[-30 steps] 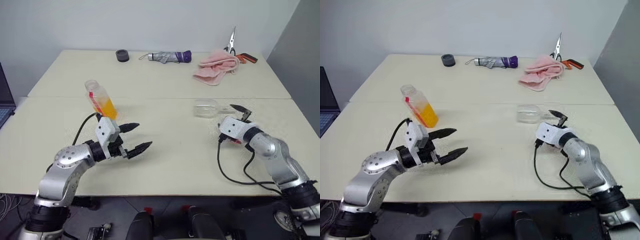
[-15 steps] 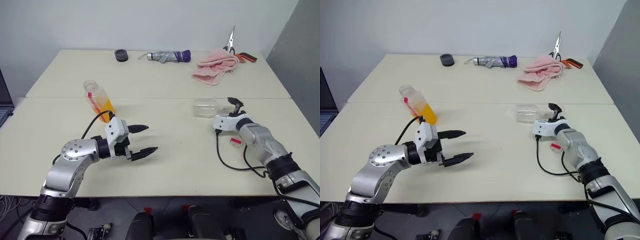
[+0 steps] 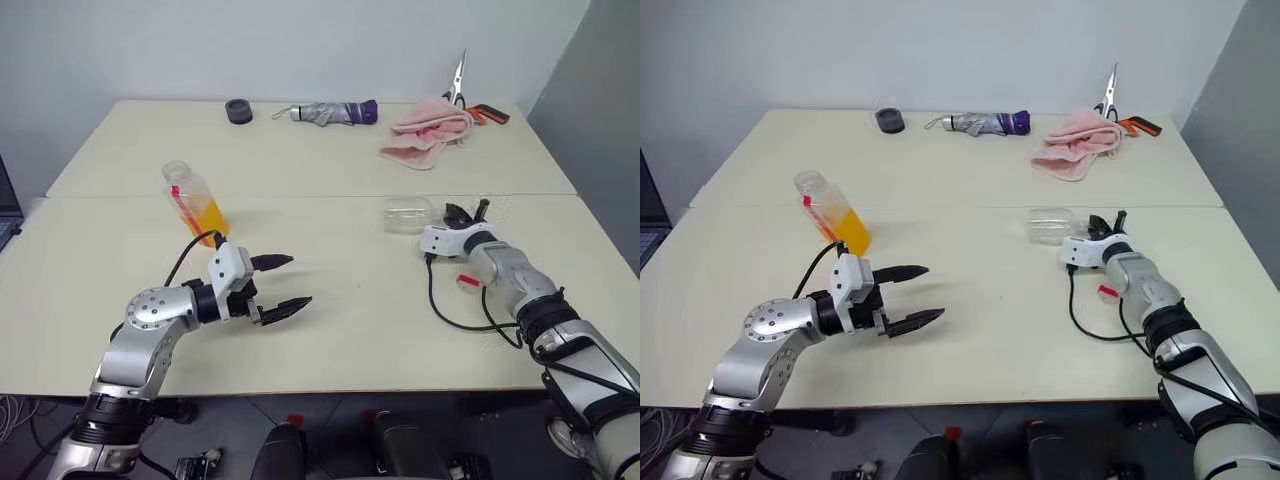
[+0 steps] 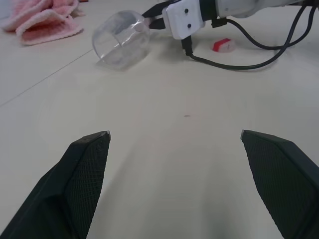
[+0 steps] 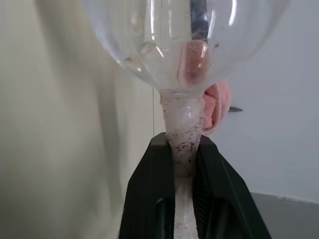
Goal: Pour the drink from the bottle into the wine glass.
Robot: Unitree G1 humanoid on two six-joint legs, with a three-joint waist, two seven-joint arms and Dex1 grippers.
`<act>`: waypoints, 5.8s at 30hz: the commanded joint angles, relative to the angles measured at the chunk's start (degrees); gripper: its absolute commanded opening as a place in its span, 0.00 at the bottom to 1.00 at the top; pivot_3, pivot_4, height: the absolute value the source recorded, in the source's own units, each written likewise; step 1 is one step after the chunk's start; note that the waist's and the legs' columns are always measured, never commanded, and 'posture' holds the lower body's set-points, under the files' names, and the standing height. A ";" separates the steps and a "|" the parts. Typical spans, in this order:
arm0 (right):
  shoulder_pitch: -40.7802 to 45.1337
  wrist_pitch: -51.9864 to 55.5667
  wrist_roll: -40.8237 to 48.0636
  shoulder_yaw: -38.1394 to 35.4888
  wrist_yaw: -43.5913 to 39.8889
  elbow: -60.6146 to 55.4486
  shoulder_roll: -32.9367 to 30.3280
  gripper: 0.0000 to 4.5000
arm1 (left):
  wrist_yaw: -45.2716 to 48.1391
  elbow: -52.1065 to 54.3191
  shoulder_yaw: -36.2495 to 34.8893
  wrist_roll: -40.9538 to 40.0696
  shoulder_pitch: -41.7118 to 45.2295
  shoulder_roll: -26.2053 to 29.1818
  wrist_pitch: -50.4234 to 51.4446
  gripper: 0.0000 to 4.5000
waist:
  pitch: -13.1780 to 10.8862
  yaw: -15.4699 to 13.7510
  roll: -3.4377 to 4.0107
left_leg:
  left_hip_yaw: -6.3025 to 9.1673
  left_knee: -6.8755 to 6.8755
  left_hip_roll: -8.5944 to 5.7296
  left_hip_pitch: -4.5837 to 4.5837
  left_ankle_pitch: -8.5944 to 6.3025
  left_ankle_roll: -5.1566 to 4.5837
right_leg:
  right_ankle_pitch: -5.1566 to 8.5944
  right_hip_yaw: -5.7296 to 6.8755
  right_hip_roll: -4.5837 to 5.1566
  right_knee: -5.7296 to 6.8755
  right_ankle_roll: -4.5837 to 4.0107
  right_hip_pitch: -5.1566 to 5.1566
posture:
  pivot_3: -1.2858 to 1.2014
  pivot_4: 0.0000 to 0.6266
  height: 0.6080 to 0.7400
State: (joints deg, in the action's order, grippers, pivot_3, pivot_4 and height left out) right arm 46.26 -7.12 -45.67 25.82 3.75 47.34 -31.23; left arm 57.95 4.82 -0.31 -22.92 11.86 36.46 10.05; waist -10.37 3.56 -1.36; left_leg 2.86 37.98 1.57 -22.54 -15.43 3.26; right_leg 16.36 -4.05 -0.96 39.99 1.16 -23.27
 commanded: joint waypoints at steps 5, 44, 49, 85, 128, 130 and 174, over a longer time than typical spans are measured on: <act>-0.47 -2.58 18.31 -8.38 -8.21 -11.79 11.49 0.03 | -4.39 2.41 -7.90 -3.04 -2.85 0.57 2.48 1.00 | -0.01 1.22 0.01 | 0.04 -0.03 0.11 -0.02 0.00 0.00 | 0.00 0.01 0.01 0.01 -0.01 -0.04 | 0.52 0.24 1.00; -2.33 -5.50 44.52 -20.28 -28.19 5.73 34.86 0.03 | -8.46 11.83 -15.53 -8.63 5.25 7.51 19.35 1.00 | 0.00 -0.23 0.01 | 0.19 -0.06 0.07 0.06 0.00 0.00 | -0.04 0.20 0.09 0.02 -0.06 0.07 | 0.52 0.24 1.00; -2.81 -4.84 45.10 -20.56 -28.55 4.16 34.87 0.03 | -8.69 12.46 -15.78 -8.81 5.68 7.50 19.61 1.00 | 0.00 -0.23 0.01 | 0.19 -0.06 0.07 0.05 0.00 0.00 | -0.04 0.19 0.09 0.01 -0.06 0.07 | 0.52 0.24 1.00; -21.73 17.95 52.84 -17.12 -42.36 -39.27 23.33 1.00 | -8.96 11.96 -17.33 -9.64 4.13 6.33 16.90 1.00 | -0.02 -0.31 0.04 | 0.20 -0.07 0.07 -0.08 0.00 0.00 | -0.02 0.20 0.05 -0.05 -0.04 -0.01 | 0.52 0.24 1.00; -27.08 35.94 68.71 -17.08 -47.96 -76.25 5.39 1.00 | -26.90 -14.23 -20.07 3.28 8.04 -2.36 1.71 1.00 | -0.03 -1.33 -0.05 | 0.30 -0.02 0.04 -0.14 0.00 0.00 | -0.01 0.33 0.06 -0.11 -0.02 0.02 | 0.52 0.24 1.00; -26.58 36.17 68.58 -16.97 -47.76 -76.81 5.14 1.00 | -26.08 -15.13 -19.79 3.26 8.97 -2.23 1.61 1.00 | -0.03 -1.34 -0.04 | 0.31 -0.02 0.03 -0.14 0.00 0.00 | -0.01 0.34 0.06 -0.11 -0.02 0.02 | 0.52 0.24 1.00; -23.53 35.10 67.15 -14.46 -47.08 -75.55 6.08 1.00 | -21.08 -43.17 -15.90 6.69 28.32 -2.63 -9.17 0.38 | -0.02 -1.42 -0.05 | 0.37 0.02 -0.04 -0.19 0.00 0.00 | -0.02 0.45 0.02 -0.08 -0.02 0.01 | 0.52 0.24 1.00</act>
State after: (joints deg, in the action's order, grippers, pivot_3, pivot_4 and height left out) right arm 21.62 29.38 21.44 11.49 -43.49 -27.24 -25.49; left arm 36.88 -38.74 -16.07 -16.51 38.86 33.63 2.24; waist -10.40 2.14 -1.41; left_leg 3.23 38.00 1.53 -22.73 -15.43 3.26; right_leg 16.34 -3.59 -0.93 39.92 1.13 -23.26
